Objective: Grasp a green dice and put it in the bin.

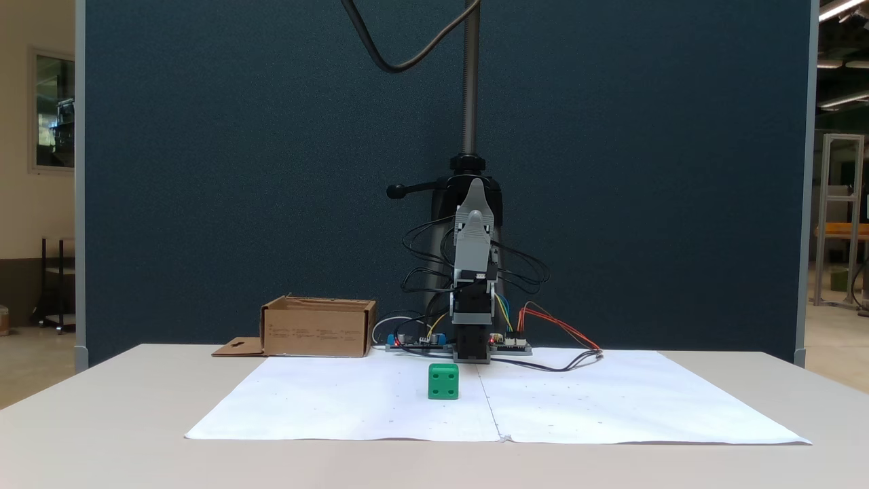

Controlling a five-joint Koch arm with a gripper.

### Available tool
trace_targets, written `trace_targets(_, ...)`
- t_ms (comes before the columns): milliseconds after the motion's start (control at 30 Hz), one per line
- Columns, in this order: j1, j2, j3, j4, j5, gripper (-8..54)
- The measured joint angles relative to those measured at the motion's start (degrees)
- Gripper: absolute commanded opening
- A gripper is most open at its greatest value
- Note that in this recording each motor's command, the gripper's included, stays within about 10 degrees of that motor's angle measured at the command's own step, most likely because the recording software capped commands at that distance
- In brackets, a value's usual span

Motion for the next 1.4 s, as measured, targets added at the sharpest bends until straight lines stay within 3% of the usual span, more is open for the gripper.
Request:
trace_targets(767,0.09,0.0,0.0,0.79,-0.88,43.2)
trace_targets(867,1.49,0.0,-0.7,13.18,-1.23,43.3)
trace_targets(1133,1.14,-0.53,-25.58,41.75,-4.31,43.2)
trace_targets(1400,0.97,-8.61,-46.76,70.66,-4.13,43.2)
